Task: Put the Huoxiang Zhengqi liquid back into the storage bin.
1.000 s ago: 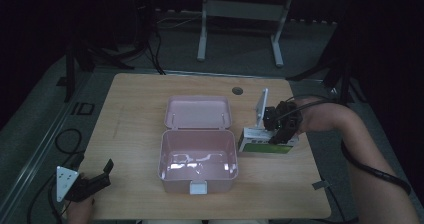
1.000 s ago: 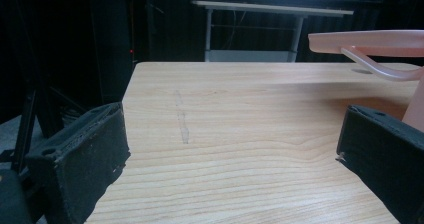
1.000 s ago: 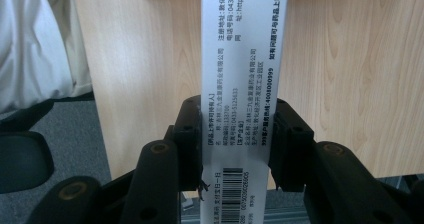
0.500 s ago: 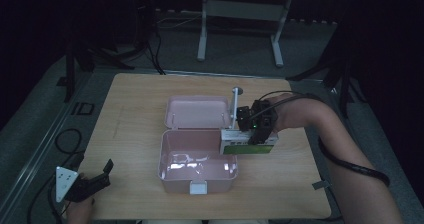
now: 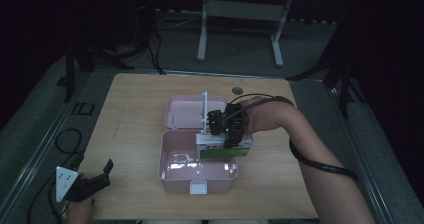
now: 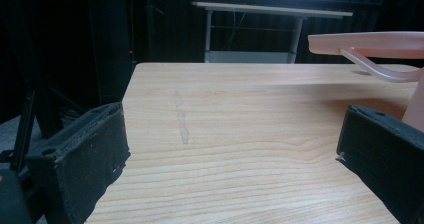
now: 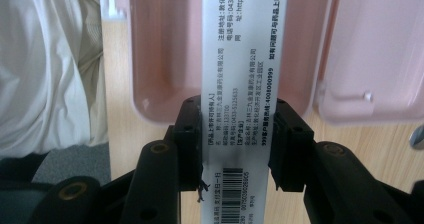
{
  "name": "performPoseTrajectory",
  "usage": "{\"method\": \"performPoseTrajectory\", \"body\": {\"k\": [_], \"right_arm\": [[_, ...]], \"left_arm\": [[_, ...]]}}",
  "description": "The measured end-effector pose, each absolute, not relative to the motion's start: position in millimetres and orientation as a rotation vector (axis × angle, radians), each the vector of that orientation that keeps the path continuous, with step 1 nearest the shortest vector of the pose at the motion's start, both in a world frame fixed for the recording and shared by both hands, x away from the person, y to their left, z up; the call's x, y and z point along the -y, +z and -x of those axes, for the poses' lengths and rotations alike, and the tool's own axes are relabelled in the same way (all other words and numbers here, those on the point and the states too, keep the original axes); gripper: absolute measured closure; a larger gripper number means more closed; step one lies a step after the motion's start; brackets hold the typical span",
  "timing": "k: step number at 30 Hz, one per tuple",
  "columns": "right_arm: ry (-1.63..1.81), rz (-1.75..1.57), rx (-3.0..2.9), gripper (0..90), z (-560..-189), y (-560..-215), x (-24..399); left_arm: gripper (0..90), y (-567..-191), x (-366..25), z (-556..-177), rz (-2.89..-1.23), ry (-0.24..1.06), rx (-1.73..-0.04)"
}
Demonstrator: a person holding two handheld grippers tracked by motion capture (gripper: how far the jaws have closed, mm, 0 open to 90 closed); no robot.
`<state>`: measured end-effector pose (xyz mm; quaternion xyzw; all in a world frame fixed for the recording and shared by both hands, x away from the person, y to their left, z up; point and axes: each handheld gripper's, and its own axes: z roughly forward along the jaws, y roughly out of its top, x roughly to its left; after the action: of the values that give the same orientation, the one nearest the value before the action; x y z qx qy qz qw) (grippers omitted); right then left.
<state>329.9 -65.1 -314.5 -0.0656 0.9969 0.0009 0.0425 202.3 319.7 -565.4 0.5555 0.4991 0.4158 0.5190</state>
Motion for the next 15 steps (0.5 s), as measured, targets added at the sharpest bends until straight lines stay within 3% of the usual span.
{"method": "performPoseTrajectory", "body": {"k": [15], "right_arm": [[0.0, 0.296, -3.08, 62.5, -314.9, -337.1, 19.2]], "left_arm": [[0.3, -565.4, -320.5, -202.0, -1.333, 0.994, -1.195]]}}
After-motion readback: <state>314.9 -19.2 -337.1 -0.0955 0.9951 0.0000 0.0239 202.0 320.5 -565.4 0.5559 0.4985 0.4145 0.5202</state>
